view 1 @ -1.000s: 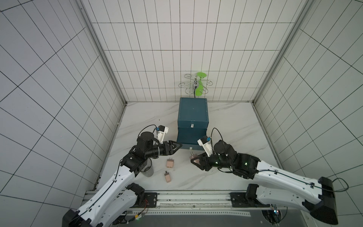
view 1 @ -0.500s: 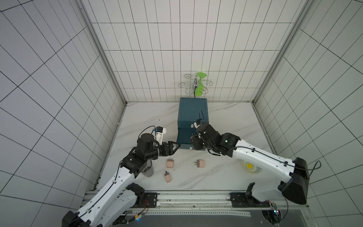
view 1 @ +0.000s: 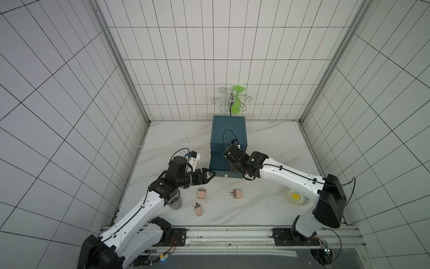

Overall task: Place the plugs into the drawer by color
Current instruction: Place the plug in the drawer.

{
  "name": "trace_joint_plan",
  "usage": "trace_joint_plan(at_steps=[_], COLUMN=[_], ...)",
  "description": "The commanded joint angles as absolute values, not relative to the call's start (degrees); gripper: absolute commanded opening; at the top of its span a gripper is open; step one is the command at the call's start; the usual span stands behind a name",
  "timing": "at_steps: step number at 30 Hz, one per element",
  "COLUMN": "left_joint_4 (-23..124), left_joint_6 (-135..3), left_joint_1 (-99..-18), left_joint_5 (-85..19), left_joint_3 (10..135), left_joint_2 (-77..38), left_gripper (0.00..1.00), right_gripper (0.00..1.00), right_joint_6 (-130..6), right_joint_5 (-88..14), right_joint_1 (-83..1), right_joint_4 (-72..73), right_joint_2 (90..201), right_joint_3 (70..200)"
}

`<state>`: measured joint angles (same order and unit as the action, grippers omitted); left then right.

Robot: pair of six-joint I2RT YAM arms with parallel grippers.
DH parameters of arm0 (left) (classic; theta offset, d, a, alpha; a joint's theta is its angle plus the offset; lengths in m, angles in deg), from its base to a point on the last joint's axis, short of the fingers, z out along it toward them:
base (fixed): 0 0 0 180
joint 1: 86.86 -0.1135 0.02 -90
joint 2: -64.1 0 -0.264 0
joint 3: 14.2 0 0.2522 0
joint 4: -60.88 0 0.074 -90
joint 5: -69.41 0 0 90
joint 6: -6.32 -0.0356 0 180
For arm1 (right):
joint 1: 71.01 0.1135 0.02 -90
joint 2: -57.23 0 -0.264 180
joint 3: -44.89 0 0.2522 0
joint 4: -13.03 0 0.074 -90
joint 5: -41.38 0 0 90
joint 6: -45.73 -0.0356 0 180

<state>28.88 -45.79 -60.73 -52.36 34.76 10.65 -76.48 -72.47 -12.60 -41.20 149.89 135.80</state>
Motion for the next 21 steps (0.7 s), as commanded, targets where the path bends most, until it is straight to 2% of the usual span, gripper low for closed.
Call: trace_joint_plan(at_steps=[1,18,21], left_joint_4=[29.18,29.58,29.40], left_joint_6=[-46.78,-46.59,-46.77], left_joint_1=[-61.02,-60.99,-60.92], left_joint_5=[-53.31,-53.59,-53.75], left_joint_3=[35.24,35.11,35.24], left_joint_2=[11.01,10.00,10.06], left_gripper=[0.73,0.73,0.73], right_gripper=[0.34,0.36,0.40], right_joint_6=[-77.96,-77.42,-77.06], right_joint_5=[-74.68,-68.74,-67.82], right_joint_1=[-13.50,-16.12,-16.25], right_joint_4=[-42.40,-40.02,-40.44], right_joint_2=[151.95,159.09,160.14], right_joint_3=[137.14,137.82,138.82])
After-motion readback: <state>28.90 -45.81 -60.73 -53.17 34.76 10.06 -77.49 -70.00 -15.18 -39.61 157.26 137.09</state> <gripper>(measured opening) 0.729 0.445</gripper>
